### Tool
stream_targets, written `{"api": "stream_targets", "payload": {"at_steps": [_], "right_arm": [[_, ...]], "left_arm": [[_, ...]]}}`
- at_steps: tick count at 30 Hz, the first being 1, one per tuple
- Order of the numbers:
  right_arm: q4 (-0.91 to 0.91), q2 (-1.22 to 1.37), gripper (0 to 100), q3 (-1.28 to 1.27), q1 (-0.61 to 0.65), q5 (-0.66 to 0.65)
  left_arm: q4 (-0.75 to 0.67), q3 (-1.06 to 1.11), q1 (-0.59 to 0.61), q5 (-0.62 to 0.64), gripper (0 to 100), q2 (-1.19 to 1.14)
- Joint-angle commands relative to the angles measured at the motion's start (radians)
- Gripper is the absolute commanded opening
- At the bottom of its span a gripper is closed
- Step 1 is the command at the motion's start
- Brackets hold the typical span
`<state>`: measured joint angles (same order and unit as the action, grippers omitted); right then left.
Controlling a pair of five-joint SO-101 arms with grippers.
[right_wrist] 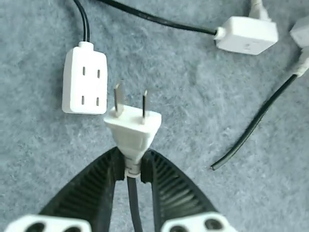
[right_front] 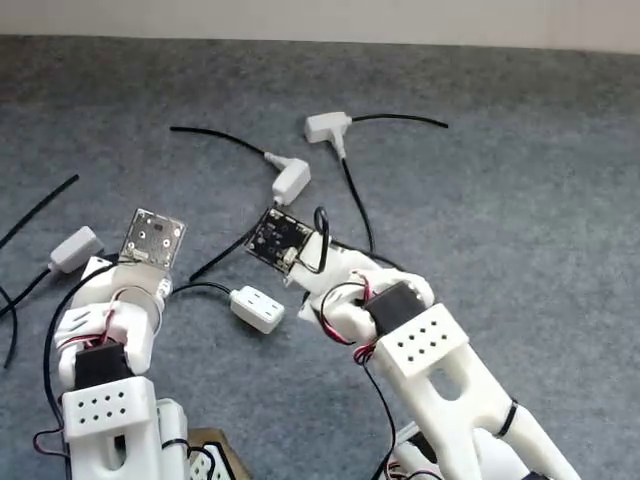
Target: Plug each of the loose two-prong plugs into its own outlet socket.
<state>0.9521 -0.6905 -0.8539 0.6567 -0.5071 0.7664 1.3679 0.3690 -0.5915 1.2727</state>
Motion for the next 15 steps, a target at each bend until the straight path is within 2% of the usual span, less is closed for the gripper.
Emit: {"api": "stream_targets", "payload": {"at_steps": [1, 7, 11, 15], "right_arm": [[-0.039, -0.001, 0.9, -0.001, 0.041, 0.031], [-0.142, 0.122, 0.9, 0.035, 0.16, 0.104], [-0.081, 0.228, 0.9, 0.157, 0.196, 0.143], [-0.061, 0.262, 0.9, 0.231, 0.196, 0.198]], "left_arm": [[-0.008, -0.004, 0.005, -0.009, 18, 0.012], [0.051, -0.004, -0.09, -0.012, 18, 0.01], [0.049, 0.019, -0.147, -0.012, 18, 0.01], [0.051, 0.033, -0.148, -0.008, 18, 0.008]]}}
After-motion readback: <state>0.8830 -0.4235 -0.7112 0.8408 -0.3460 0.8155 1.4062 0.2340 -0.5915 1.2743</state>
